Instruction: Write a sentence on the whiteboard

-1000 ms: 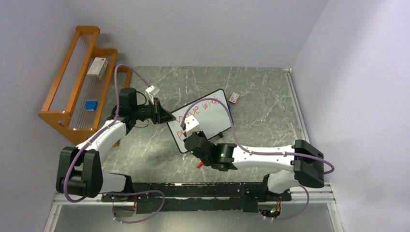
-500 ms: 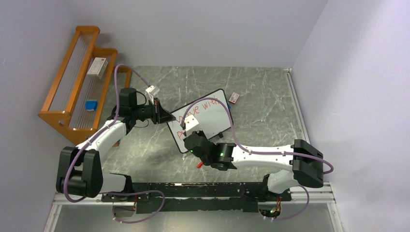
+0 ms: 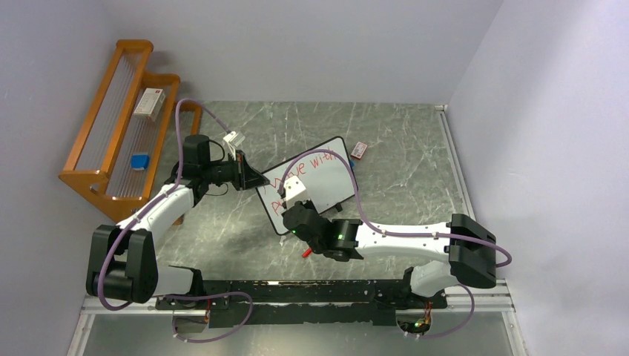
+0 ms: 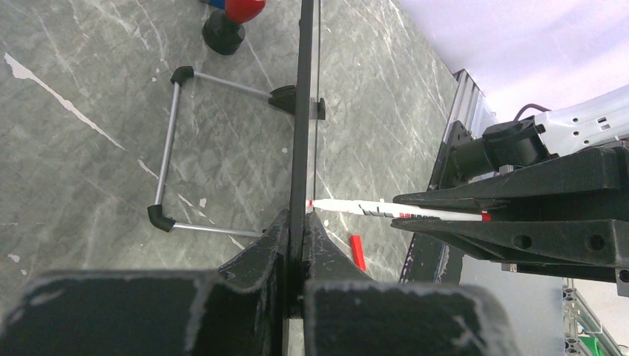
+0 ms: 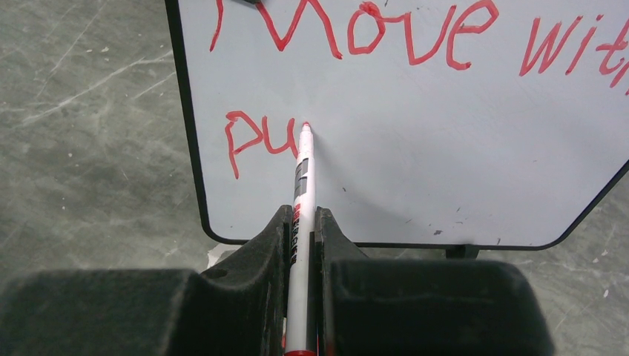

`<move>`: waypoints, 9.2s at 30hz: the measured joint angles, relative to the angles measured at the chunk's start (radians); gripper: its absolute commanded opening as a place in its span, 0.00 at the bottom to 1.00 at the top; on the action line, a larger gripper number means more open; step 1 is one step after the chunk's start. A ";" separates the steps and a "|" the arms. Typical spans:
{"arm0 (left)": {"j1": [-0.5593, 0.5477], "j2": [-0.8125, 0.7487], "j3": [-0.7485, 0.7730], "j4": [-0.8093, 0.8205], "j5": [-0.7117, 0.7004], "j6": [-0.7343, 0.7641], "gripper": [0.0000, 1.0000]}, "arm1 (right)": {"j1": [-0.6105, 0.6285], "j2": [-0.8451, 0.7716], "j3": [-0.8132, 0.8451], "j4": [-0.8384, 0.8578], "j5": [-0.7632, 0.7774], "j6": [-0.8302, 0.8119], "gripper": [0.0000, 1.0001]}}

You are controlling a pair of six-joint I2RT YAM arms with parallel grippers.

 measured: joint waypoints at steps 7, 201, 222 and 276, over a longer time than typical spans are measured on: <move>0.000 0.000 0.000 -0.001 0.000 0.000 0.05 | 0.000 -0.002 -0.005 -0.023 -0.006 0.024 0.00; 0.000 0.006 0.008 -0.023 0.000 0.015 0.05 | -0.064 -0.053 -0.040 -0.004 -0.029 0.014 0.00; -0.003 0.011 0.016 -0.030 -0.004 0.015 0.05 | -0.081 -0.051 -0.039 0.003 -0.035 0.007 0.00; -0.005 0.011 0.021 -0.044 -0.003 0.023 0.05 | -0.097 -0.107 -0.069 -0.042 -0.040 0.046 0.00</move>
